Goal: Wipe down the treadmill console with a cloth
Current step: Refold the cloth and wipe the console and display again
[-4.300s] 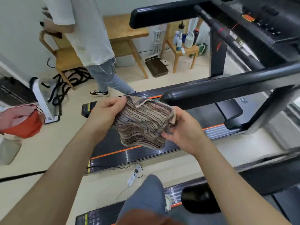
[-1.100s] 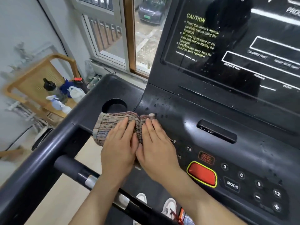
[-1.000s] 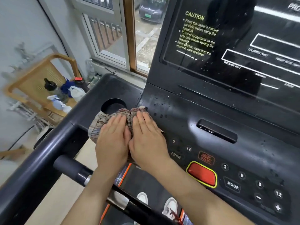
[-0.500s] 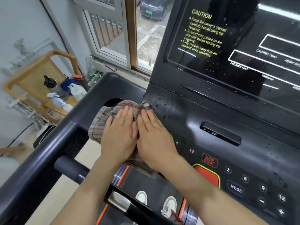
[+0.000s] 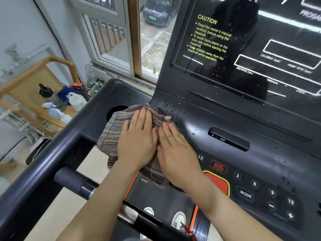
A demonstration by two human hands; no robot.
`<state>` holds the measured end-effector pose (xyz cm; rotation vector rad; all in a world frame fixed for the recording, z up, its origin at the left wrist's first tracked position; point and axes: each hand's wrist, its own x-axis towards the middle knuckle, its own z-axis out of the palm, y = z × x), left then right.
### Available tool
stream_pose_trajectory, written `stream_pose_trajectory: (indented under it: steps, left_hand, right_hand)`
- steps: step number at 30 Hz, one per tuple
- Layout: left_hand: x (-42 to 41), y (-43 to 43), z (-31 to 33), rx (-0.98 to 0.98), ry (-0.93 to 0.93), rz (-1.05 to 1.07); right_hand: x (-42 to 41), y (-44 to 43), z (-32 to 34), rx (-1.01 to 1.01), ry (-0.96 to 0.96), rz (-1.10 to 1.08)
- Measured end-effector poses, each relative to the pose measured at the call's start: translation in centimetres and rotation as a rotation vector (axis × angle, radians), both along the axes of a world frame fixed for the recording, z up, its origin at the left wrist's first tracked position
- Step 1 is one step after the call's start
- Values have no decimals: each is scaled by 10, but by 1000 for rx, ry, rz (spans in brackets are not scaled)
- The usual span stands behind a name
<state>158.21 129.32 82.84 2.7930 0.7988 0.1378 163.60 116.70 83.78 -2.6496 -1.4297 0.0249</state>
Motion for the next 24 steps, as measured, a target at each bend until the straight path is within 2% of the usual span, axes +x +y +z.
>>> stream_pose_trajectory:
  steps: [3, 6, 9, 13, 16, 20, 24]
  left_hand:
    - [14, -32, -2, 46, -41, -137]
    - [37, -41, 3, 0, -55, -186]
    - [42, -28, 4, -9, -70, -69]
    - [13, -18, 1, -21, 1, 64]
    - [-3, -55, 6, 7, 10, -49]
    - [43, -74, 8, -31, -26, -224]
    - [49, -48, 7, 8, -11, -23]
  right_hand:
    - [0, -45, -2, -71, -64, 20]
    - [16, -44, 2, 22, -24, -154]
    - [25, -12, 7, 68, -61, -222]
    - [19, 3, 4, -43, -4, -34]
    - [11, -39, 3, -25, -21, 14]
    - [29, -63, 14, 82, 94, -182]
    - [29, -23, 23, -37, -87, -200]
